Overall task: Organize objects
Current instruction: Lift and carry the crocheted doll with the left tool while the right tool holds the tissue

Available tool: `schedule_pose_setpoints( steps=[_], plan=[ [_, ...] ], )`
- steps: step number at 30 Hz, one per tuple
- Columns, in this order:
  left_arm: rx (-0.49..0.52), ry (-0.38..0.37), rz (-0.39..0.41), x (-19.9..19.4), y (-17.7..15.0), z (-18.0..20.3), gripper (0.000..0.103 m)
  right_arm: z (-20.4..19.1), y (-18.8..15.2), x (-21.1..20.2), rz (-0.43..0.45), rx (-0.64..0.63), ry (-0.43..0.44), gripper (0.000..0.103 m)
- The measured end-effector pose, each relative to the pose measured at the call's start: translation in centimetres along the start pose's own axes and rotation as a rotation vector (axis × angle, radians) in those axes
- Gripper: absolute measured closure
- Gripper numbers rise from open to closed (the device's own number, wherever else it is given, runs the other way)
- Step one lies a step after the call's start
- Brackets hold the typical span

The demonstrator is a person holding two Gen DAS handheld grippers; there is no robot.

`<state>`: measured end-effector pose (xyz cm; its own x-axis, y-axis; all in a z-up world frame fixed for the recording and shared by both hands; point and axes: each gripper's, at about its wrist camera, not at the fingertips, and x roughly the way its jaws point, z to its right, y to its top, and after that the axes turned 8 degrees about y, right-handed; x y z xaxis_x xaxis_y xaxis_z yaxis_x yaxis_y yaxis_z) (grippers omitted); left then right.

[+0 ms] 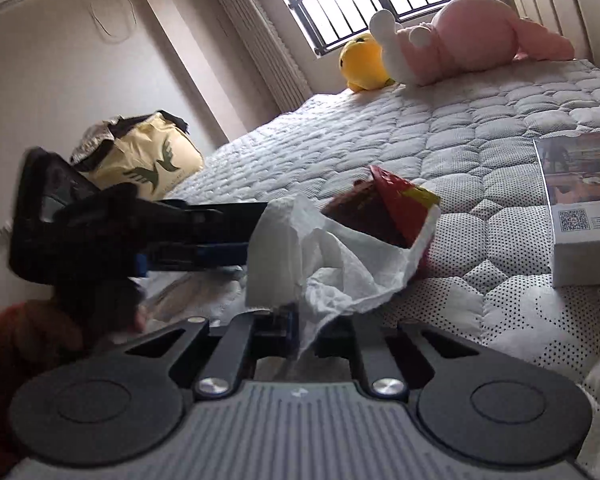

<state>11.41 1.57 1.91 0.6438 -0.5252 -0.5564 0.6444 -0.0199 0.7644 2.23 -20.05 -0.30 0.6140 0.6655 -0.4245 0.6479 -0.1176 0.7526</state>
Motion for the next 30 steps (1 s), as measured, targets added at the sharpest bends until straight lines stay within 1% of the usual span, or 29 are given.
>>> schedule_pose_setpoints(
  steps=[1, 3, 6, 7, 8, 10, 12, 13, 17, 19, 20, 21, 22, 23, 24, 26, 27, 28, 30],
  plan=[
    [0.067, 0.024, 0.019, -0.3, -0.2, 1.0, 0.004, 0.4, -0.1, 0.3, -0.008, 0.007, -0.039, 0.092],
    [0.208, 0.063, 0.056, -0.7, -0.9, 3.2, 0.004, 1.6, -0.4, -0.3, 0.003, 0.030, -0.098, 0.092],
    [0.447, 0.152, 0.085, 0.5, -2.5, 6.9, 0.003, 3.3, -0.6, -3.0, 0.064, 0.079, -0.152, 0.092],
    [0.525, 0.192, 0.091, 1.2, -3.1, 7.9, 0.003, 3.9, -0.6, -4.0, 0.087, 0.096, -0.168, 0.092],
    [0.600, 0.244, 0.095, 2.2, -3.8, 8.6, 0.003, 4.3, -0.6, -5.0, 0.108, 0.109, -0.181, 0.090],
    [0.739, 0.348, 0.097, 4.3, -5.2, 9.7, 0.003, 4.9, -0.5, -6.7, 0.146, 0.125, -0.196, 0.090],
    [0.807, 0.427, 0.110, 6.2, -6.1, 9.9, 0.000, 5.2, -0.4, -7.8, 0.168, 0.132, -0.206, 0.090],
    [0.803, 0.438, 0.128, 6.5, -6.2, 9.7, 0.000, 5.3, -0.4, -8.1, 0.177, 0.134, -0.210, 0.090],
    [0.660, 0.467, 0.115, 7.2, -4.2, 8.1, 0.000, 5.6, -0.4, -8.2, 0.180, 0.145, -0.209, 0.088],
    [0.570, 0.483, 0.088, 7.5, -3.2, 6.5, 0.000, 5.5, -0.5, -7.7, 0.173, 0.144, -0.203, 0.088],
    [0.504, 0.465, 0.071, 7.5, -2.7, 5.5, 0.000, 5.4, -0.5, -7.4, 0.169, 0.141, -0.198, 0.088],
    [0.430, 0.432, 0.053, 7.2, -2.1, 4.3, 0.000, 5.2, -0.4, -7.1, 0.165, 0.136, -0.192, 0.088],
    [0.370, 0.398, 0.039, 7.0, -1.7, 3.3, 0.003, 5.0, -0.3, -6.8, 0.162, 0.131, -0.189, 0.088],
    [0.325, 0.361, 0.023, 6.8, -1.5, 2.5, 0.009, 4.8, -0.2, -6.7, 0.161, 0.127, -0.187, 0.088],
    [0.289, 0.317, 0.002, 6.6, -1.3, 1.9, 0.024, 4.7, 0.0, -6.6, 0.160, 0.124, -0.186, 0.088],
    [0.227, 0.264, -0.011, 6.1, -1.2, 1.0, 0.026, 4.4, 0.3, -6.4, 0.159, 0.118, -0.184, 0.088],
    [0.183, 0.225, -0.012, 5.7, -1.2, 0.5, 0.027, 4.1, 0.5, -6.2, 0.158, 0.112, -0.181, 0.088],
    [0.117, 0.165, -0.016, 5.3, -1.1, -0.3, 0.027, 3.8, 0.7, -6.0, 0.156, 0.103, -0.177, 0.088],
    [-0.066, 0.020, -0.023, 4.5, -1.0, -2.4, 0.026, 3.1, 1.1, -5.6, 0.150, 0.082, -0.170, 0.087]
  ],
)
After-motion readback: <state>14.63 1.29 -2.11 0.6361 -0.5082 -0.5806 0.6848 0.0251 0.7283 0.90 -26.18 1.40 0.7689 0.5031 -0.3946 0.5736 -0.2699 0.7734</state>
